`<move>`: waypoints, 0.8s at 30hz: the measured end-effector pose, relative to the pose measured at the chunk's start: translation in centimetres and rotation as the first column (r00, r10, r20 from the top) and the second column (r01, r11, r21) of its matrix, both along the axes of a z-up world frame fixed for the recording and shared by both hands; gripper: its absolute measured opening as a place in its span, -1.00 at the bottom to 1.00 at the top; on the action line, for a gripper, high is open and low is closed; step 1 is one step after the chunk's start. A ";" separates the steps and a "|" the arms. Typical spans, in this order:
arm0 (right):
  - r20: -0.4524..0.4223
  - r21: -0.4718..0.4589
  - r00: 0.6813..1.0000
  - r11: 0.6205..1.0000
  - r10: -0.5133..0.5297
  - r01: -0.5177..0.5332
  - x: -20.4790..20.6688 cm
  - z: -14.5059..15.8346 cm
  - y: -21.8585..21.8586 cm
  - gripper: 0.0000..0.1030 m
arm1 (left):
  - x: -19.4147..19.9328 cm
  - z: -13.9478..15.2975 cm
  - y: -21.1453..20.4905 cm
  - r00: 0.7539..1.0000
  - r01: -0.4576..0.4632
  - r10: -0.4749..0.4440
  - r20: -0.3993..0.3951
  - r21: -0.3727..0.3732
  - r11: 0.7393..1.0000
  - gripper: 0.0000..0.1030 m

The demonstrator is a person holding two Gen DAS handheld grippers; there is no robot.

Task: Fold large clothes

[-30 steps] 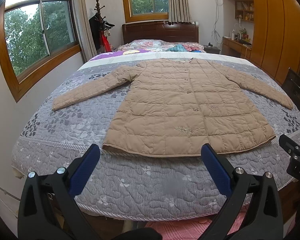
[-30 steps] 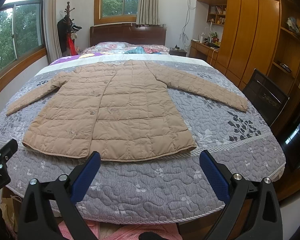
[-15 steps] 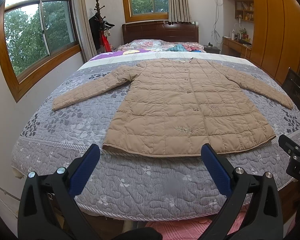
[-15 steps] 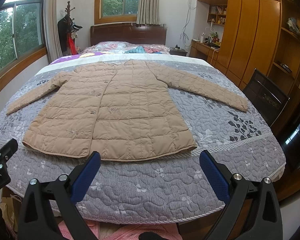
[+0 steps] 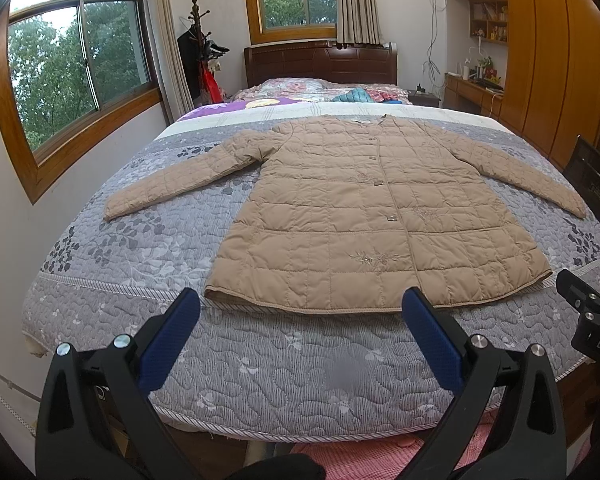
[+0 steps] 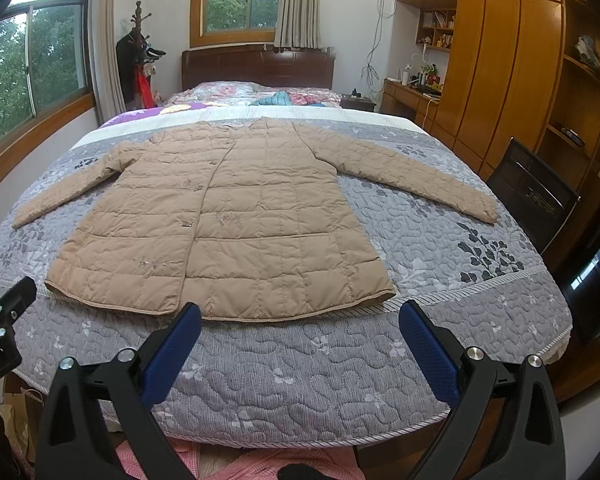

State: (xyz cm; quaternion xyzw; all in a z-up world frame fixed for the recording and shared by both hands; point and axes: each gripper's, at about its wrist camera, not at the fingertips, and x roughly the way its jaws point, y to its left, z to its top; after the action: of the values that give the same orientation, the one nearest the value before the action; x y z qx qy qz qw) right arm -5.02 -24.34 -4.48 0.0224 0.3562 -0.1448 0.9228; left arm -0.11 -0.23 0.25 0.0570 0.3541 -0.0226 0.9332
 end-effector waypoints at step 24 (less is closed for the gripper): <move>0.000 -0.002 1.000 1.000 0.002 -0.002 0.1 0.0 0.1 0.93 | 0.1 0.0 -0.1 1.000 0.001 -0.001 -0.002 0.000 1.000 0.95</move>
State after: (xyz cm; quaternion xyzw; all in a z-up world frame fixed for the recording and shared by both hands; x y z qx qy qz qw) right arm -4.87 -24.19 -4.52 0.0211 0.3558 -0.1444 0.9231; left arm -0.02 -0.37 0.20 0.0571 0.3549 -0.0230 0.9329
